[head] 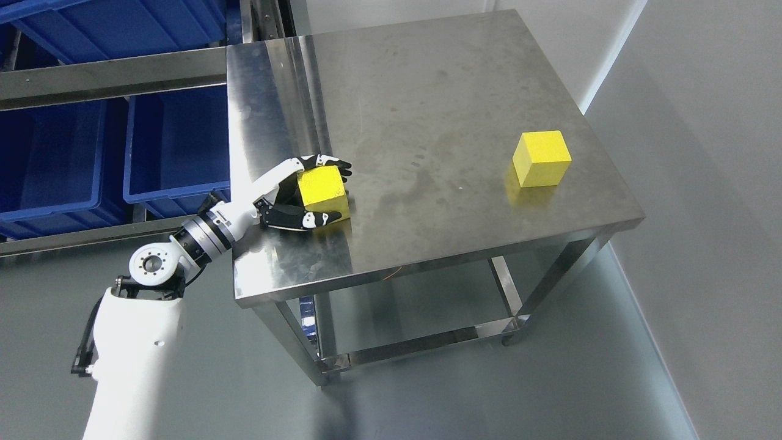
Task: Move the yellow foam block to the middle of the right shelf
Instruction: 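Lift the yellow cube up off the table with the left hand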
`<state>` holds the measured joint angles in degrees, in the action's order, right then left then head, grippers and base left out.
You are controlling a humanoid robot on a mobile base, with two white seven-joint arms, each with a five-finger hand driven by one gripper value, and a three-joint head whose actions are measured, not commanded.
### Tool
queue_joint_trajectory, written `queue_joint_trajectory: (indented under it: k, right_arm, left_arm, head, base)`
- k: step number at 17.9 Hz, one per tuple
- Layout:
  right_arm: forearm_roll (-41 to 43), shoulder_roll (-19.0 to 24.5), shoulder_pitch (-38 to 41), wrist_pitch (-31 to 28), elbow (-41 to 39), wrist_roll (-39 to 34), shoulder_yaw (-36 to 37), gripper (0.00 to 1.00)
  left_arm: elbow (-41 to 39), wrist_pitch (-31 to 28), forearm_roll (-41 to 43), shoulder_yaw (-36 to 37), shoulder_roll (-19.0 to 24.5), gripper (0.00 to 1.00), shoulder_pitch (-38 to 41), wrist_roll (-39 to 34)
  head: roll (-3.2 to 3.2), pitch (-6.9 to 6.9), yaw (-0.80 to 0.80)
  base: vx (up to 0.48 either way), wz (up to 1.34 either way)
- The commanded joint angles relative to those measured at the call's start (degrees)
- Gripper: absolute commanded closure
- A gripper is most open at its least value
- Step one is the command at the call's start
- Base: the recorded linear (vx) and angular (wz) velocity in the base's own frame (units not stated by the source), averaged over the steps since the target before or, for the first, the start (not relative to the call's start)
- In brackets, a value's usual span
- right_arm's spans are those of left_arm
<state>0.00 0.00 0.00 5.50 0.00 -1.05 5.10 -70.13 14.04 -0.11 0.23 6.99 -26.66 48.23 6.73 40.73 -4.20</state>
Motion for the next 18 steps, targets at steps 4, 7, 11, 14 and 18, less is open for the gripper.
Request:
queue_joint_trajectory:
  k: [4, 7, 11, 14, 18]
  right_arm:
    - [0.0, -1.0, -0.1, 0.0, -1.0, 0.0, 0.0, 0.00]
    - [0.0, -1.0, -0.1, 0.0, -1.0, 0.0, 0.0, 0.00]
    - [0.0, -1.0, -0.1, 0.0, -1.0, 0.0, 0.0, 0.00]
    - [0.0, -1.0, -0.1, 0.0, -1.0, 0.0, 0.0, 0.00]
    - [0.0, -1.0, -0.1, 0.0, -1.0, 0.0, 0.0, 0.00]
  left_arm:
    - [-4.9, 4.1, -14.5, -12.2, -6.0, 0.79, -1.6, -8.7]
    - [-9.7, 7.5, -16.1, -11.6, -6.0, 0.79, -0.8, -37.8]
    - [-14.3, 10.2, -16.1, -8.4, -6.0, 0.79, 6.4, -44.0]
    - [-13.8, 15.7, -16.0, -6.4, -6.0, 0.79, 8.9, -43.8]
    - [-12.5, 16.1, -16.0, -3.4, -6.0, 0.79, 8.9, -44.4]
  head:
    - [0.00, 0.00, 0.00]
    - [0.00, 0.00, 0.00]
    - [0.00, 0.00, 0.00]
    - [0.00, 0.00, 0.00]
    - [0.00, 0.00, 0.00]
  base:
    - [-0.015, 0.01]
    - [-0.020, 0.07]
    - [-0.030, 0.29]
    - [-0.036, 0.63]
    - [-0.021, 1.05]
